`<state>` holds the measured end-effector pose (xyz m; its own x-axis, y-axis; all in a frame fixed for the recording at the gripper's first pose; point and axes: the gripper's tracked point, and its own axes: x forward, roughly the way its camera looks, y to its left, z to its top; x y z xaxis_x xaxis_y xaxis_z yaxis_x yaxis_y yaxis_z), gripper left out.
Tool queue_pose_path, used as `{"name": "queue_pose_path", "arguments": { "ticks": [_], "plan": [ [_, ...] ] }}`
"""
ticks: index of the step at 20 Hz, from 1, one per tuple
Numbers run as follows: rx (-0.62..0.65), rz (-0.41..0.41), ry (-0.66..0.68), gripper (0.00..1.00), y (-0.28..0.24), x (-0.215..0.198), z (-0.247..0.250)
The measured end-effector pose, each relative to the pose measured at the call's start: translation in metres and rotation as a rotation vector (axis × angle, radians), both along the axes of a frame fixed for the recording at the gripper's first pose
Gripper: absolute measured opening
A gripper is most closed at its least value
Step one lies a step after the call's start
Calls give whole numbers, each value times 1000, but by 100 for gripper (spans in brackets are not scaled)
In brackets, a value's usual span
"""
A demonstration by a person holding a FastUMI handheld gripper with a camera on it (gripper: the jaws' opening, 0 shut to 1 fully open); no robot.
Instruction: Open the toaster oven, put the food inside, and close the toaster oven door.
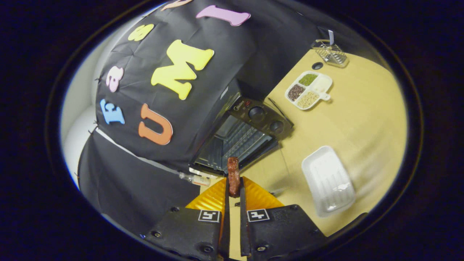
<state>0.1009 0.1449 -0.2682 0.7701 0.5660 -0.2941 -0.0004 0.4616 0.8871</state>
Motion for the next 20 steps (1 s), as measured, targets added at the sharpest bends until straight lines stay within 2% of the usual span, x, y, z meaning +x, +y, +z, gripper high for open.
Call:
{"name": "queue_pose_path", "arguments": {
  "ticks": [6, 9, 15, 20],
  "plan": [
    [165, -175, 16, 14, 68, 60, -19],
    [205, -249, 33, 14, 91, 90, -32],
    [202, -368, 59, 14, 112, 147, -55],
    [140, -397, 55, 14, 120, 177, -63]
  ]
}}
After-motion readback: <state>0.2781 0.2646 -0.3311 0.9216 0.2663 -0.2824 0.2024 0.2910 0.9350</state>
